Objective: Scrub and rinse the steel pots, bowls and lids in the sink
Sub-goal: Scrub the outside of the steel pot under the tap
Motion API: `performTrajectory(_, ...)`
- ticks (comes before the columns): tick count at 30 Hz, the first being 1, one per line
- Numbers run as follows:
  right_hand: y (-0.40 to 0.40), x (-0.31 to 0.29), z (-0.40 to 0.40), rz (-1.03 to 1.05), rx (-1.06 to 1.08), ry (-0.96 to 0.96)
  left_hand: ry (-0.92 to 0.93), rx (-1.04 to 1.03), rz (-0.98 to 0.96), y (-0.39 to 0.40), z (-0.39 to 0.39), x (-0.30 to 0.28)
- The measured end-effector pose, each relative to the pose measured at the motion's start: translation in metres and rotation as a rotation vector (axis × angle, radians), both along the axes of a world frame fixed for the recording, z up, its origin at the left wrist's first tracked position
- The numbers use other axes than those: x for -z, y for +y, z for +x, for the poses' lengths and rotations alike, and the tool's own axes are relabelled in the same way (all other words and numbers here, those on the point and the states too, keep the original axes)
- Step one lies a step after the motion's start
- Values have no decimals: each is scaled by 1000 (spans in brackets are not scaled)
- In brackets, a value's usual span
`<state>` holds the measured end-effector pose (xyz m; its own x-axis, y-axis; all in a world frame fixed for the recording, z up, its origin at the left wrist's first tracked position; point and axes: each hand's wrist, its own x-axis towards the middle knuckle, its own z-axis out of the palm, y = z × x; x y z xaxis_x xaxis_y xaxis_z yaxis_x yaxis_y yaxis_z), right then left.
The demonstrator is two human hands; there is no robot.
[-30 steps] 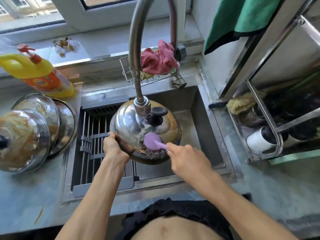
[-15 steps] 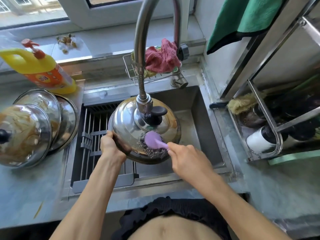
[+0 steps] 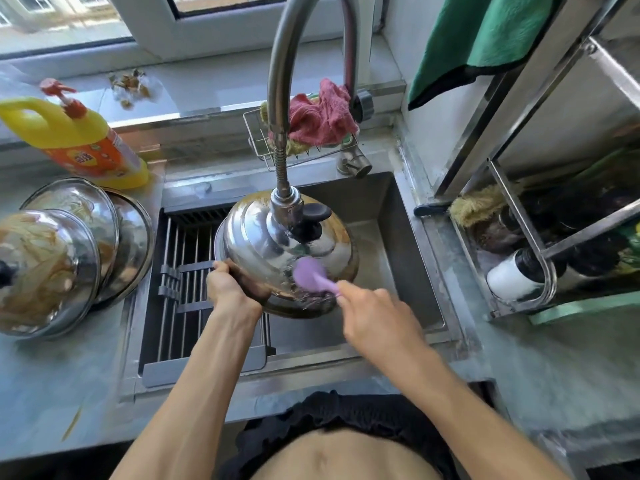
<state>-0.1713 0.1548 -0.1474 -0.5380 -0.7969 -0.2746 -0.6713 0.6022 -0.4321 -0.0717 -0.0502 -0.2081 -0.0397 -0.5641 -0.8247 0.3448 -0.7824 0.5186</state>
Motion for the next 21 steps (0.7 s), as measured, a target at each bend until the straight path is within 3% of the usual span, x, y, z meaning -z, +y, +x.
performTrajectory(2,1,0,-3,7,-4,1,-3,-22,33,3,-2,-2)
performTrajectory(5,8,8,-31,114,232,50,-17,-57,16,4,-1,-3)
performTrajectory(9,1,-4,16,-44,-23,35,-113,-91,-42,6,-6,-3)
performTrajectory(14,17,8,-27,59,304,60,-121,-78,14,17,-15,-8)
performTrajectory(18,7,-5,11,-68,33,34,-123,-47,-1,24,-26,-10)
performTrajectory(21,19,5,-28,33,301,36,-71,-54,20,21,-19,-5)
